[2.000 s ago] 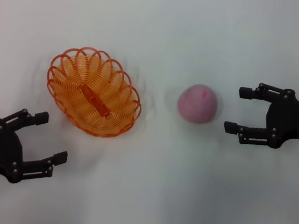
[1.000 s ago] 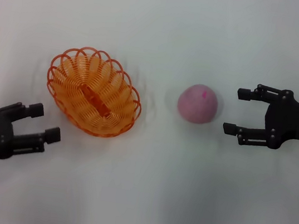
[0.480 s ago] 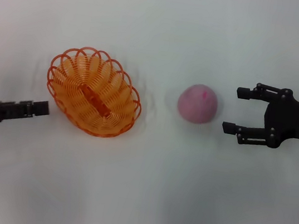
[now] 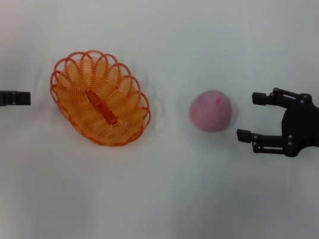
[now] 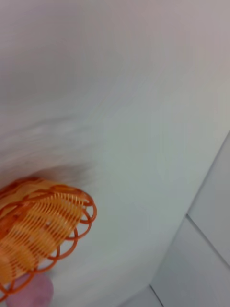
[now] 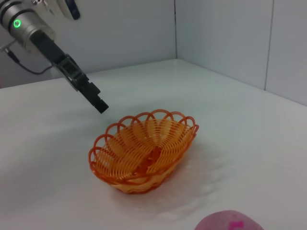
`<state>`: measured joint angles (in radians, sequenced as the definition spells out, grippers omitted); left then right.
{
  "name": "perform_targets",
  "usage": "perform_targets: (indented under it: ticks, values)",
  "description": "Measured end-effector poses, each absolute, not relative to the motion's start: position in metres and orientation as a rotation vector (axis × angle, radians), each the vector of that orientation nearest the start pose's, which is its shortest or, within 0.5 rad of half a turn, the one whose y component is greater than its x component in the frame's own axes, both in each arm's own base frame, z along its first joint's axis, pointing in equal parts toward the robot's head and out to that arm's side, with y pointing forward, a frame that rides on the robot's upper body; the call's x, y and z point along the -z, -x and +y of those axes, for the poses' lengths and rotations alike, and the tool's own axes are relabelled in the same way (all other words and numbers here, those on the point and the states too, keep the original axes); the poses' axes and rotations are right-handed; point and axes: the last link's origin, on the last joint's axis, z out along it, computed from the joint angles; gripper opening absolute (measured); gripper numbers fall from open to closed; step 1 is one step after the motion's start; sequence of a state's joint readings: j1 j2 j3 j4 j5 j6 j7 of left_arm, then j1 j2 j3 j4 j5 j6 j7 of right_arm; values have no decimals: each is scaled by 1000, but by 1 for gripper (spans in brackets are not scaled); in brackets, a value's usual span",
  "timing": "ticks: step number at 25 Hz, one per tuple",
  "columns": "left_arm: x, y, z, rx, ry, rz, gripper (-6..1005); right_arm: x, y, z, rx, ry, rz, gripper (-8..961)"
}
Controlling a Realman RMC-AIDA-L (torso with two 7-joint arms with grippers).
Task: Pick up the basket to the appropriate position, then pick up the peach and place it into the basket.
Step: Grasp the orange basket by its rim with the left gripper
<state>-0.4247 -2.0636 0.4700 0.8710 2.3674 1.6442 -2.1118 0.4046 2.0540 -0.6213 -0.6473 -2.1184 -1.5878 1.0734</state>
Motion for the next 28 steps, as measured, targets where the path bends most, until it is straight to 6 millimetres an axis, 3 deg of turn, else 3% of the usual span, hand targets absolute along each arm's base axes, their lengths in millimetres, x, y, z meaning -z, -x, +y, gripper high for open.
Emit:
perform_targets:
  ticks: [11, 16, 28]
  values:
    - [-59, 297, 321, 160, 2377, -1399, 933, -7, -317, 287, -500, 2743, 397, 898]
    - [-51, 273, 336, -39, 2408, -1243, 933, -7, -317, 287, -502, 2744, 395, 899]
    - [-22, 229, 363, -222, 2539, -1000, 933, -7, -315, 289, -505, 2746, 391, 899]
